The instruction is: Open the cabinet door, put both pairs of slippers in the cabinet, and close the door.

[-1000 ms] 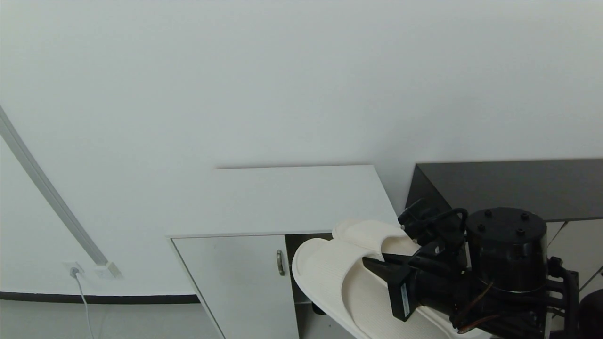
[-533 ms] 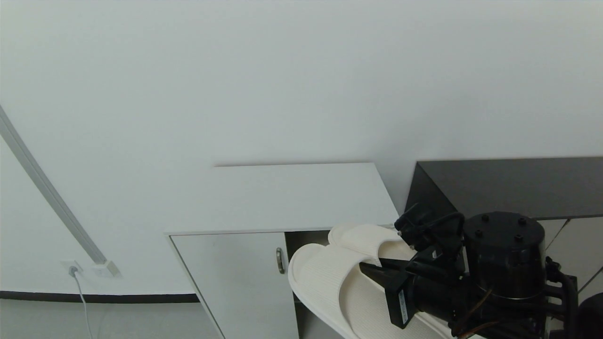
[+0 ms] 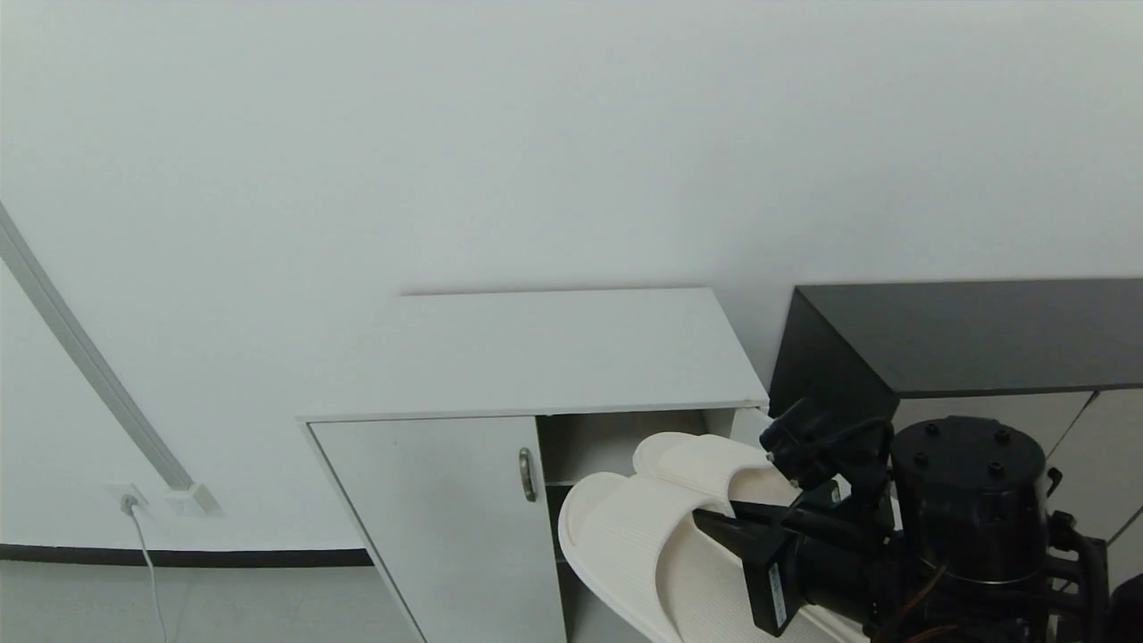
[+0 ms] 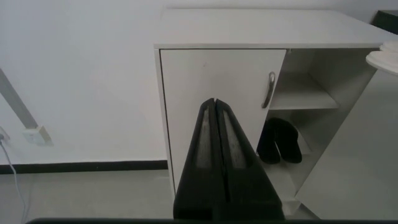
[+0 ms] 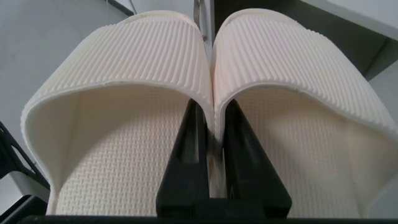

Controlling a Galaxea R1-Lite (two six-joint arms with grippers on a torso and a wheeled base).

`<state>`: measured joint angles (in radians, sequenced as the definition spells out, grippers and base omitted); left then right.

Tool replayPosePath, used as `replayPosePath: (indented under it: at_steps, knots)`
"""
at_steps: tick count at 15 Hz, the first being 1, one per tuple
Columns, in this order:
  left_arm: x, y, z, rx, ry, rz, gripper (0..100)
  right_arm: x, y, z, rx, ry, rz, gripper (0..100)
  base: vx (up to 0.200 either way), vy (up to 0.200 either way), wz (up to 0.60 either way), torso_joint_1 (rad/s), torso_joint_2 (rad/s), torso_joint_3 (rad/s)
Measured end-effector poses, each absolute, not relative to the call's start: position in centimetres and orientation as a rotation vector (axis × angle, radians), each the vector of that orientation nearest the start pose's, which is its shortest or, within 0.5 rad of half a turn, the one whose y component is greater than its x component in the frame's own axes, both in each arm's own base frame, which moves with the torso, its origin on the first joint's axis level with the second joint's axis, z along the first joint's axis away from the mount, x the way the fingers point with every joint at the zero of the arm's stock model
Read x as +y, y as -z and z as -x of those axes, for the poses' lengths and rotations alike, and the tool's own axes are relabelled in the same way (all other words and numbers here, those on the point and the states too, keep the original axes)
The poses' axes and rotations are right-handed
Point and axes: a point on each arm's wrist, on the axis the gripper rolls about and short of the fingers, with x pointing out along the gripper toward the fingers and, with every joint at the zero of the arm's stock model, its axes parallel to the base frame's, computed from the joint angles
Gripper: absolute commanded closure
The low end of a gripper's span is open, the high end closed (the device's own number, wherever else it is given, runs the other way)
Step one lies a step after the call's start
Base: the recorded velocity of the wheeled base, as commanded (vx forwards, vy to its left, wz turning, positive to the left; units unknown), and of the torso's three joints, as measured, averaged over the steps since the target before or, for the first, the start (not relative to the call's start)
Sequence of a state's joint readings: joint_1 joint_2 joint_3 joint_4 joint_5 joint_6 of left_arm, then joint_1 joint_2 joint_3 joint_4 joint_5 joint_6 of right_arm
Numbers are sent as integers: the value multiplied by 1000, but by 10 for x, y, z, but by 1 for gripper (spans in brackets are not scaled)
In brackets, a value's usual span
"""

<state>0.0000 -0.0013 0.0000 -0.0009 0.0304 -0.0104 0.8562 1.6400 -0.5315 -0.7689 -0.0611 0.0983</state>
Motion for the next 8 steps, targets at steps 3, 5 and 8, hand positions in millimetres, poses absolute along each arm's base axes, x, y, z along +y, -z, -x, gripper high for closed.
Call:
replayPosePath:
  at_steps: [3,5,8]
  knots:
    - [1,-76,23,-3,-30,10,100,197,-141,-173,353,-770,65,100,0,0,0,-211,491,284]
    - [1,-76,23,-2,-30,10,100,197,-140,-173,356,-770,67,100,0,0,0,-227,559,325]
    - [1,-76,23,-3,-30,10,100,199,-138,-175,343,-772,75,100,0,0,0,-224,548,318]
